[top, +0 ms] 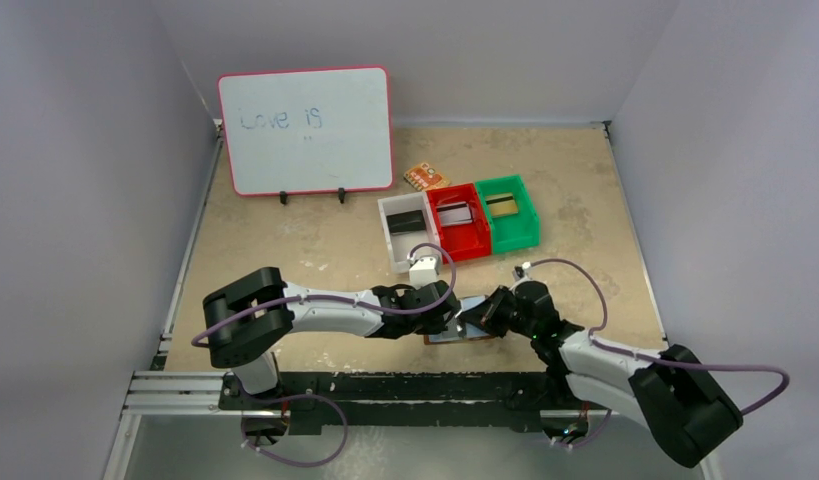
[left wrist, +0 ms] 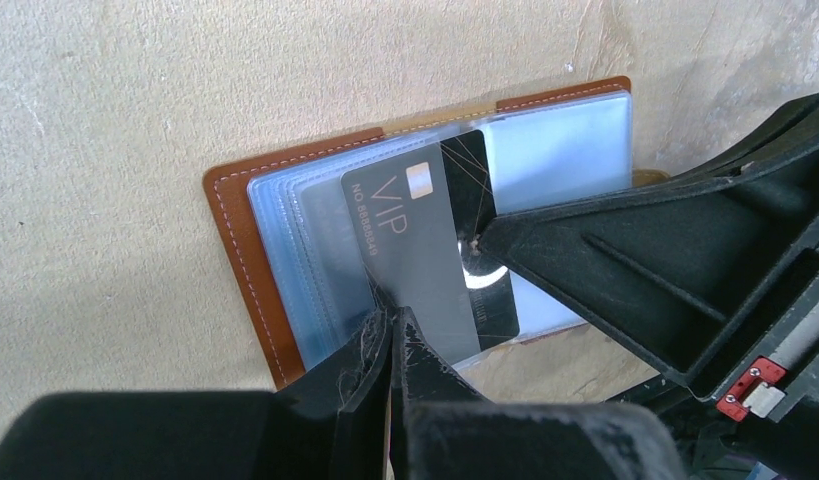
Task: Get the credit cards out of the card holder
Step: Remove the credit card from the card holder.
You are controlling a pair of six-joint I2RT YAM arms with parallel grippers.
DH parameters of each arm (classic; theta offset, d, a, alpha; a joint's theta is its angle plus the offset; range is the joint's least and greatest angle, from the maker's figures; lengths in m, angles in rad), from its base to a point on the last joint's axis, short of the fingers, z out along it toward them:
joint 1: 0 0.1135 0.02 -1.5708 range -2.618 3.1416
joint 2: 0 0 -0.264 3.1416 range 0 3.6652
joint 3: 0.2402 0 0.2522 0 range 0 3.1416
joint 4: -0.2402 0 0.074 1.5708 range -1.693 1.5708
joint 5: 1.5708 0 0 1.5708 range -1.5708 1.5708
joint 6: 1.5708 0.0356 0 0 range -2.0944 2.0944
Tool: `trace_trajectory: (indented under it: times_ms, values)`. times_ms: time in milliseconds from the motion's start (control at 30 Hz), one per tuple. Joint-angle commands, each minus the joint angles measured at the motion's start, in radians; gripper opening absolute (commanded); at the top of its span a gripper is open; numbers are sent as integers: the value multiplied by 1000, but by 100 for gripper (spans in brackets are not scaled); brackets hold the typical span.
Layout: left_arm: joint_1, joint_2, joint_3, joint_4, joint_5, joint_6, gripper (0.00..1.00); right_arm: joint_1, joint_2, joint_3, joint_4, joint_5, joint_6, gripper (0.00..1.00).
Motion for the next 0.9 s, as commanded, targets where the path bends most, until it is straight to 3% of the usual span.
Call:
trace_trajectory:
  times_ms: [0, 200, 433, 867]
  values:
    - [-3, 40, -15, -92, -5, 24, 0, 4, -66, 60, -184, 64, -31, 0]
    - [-3, 26, -22, -91, -22, 14, 0, 3, -319, 120, -472, 195, -20, 0]
    - [-3, -13, -24, -85, -50, 13, 3, 3, -480, 180, -616, 270, -27, 0]
    - [23, -184, 49, -131, -126, 59, 37, 3, -443, 265, -584, 202, -126, 0]
